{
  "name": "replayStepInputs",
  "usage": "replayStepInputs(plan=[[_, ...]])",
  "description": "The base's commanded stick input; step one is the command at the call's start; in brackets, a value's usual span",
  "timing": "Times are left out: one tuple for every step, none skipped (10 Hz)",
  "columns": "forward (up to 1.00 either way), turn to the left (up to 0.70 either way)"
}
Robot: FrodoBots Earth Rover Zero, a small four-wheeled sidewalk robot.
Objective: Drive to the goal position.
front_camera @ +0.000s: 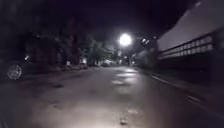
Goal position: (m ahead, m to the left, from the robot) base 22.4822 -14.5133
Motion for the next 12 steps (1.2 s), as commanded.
replayStepInputs(plan=[[0.5,0.0],[0.5,0.0],[0.5,0.0],[0.5,0.0],[0.5,0.0],[0.5,0.0],[0.5,0.0],[0.5,0.0],[0.5,0.0],[0.5,0.0],[0.5,0.0],[0.5,0.0]])
